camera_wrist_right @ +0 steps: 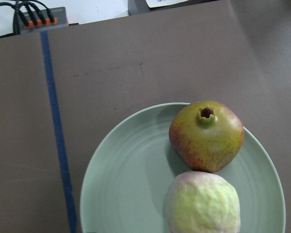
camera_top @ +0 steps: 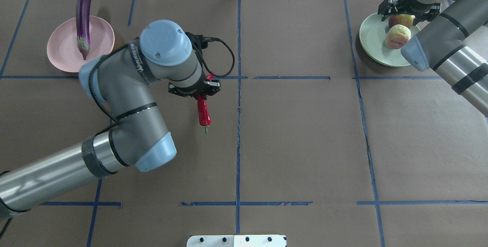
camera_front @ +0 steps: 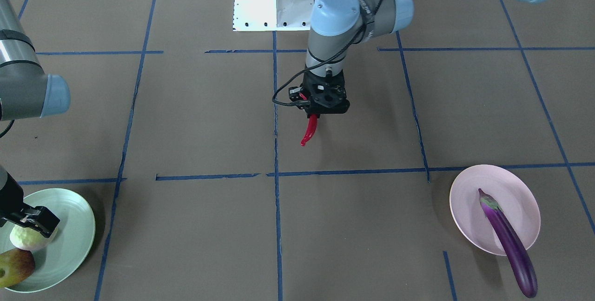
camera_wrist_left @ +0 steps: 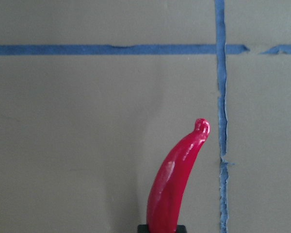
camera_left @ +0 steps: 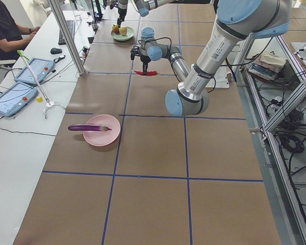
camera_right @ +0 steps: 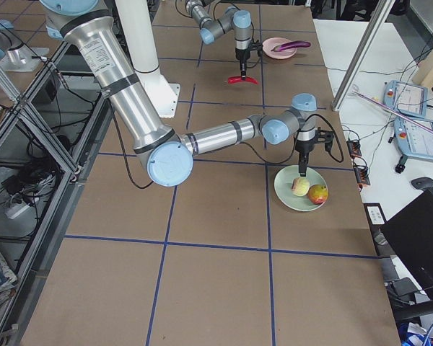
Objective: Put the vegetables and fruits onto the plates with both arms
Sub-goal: 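Carry the chili to the pink plate and release it with the left gripper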
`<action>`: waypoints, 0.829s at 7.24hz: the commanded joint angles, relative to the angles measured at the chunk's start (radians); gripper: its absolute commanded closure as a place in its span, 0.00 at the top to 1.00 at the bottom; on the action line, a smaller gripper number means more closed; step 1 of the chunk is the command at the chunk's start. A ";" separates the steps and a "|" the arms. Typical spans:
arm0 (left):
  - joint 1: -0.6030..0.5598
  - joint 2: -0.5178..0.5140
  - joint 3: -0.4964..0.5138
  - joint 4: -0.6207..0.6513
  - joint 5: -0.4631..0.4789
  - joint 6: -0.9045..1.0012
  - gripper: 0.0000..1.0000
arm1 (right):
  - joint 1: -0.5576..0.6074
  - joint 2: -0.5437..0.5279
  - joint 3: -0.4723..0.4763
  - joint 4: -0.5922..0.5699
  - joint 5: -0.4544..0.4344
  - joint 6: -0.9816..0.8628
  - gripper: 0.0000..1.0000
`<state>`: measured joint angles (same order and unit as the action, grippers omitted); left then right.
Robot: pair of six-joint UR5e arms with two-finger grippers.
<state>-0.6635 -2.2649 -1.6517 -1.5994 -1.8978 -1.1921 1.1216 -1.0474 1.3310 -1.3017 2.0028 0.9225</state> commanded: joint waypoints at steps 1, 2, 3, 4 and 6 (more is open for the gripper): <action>-0.234 0.089 0.065 -0.013 -0.003 0.011 0.00 | 0.015 -0.029 0.123 -0.001 0.102 0.013 1.00; -0.328 0.088 0.195 -0.046 -0.003 0.063 0.00 | 0.015 -0.057 0.173 -0.001 0.155 0.016 1.00; -0.387 0.087 0.360 -0.186 -0.006 0.172 0.01 | -0.002 -0.071 0.198 0.001 0.152 0.021 1.00; -0.409 0.082 0.517 -0.326 -0.004 0.245 0.02 | -0.006 -0.071 0.208 0.001 0.157 0.021 1.00; -0.415 0.067 0.587 -0.366 -0.004 0.315 0.99 | -0.011 -0.103 0.267 0.004 0.190 0.021 1.00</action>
<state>-1.0697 -2.1902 -1.1175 -1.9275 -1.9016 -0.9181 1.1133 -1.1257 1.5592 -1.2995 2.1701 0.9431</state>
